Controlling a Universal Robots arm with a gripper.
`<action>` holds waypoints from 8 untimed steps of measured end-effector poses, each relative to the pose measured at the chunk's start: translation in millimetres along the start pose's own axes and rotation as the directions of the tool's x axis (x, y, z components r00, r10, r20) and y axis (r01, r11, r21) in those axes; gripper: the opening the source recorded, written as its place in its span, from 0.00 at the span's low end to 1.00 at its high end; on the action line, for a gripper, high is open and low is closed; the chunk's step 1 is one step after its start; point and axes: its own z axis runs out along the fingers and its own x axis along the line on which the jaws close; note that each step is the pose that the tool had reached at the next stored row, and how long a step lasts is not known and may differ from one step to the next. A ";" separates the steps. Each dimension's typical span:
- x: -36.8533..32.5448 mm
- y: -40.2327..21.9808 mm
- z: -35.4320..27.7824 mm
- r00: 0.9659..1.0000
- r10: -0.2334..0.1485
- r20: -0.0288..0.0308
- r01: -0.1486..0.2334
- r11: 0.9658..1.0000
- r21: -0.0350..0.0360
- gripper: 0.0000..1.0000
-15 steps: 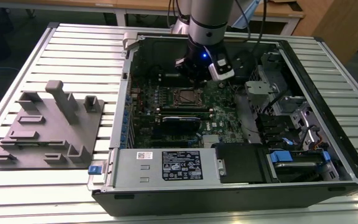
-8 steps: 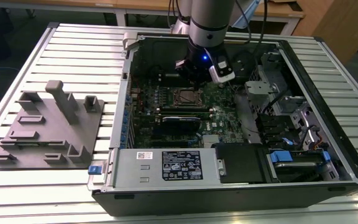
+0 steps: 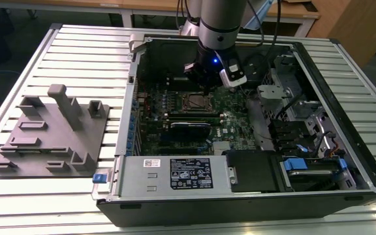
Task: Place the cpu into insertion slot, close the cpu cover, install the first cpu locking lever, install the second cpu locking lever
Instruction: 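Install the second cpu locking lever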
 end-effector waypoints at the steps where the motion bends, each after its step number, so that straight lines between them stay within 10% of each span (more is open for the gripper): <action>1: 0.0 0.0 0.0 1.000 0.000 0.000 0.000 1.000 0.000 0.11; 5: -0.1 -0.2 -0.1 1.000 0.000 -0.005 0.000 1.000 0.001 0.11; 8: -0.1 -0.2 -0.1 1.000 0.003 -0.028 -0.003 1.000 0.002 0.11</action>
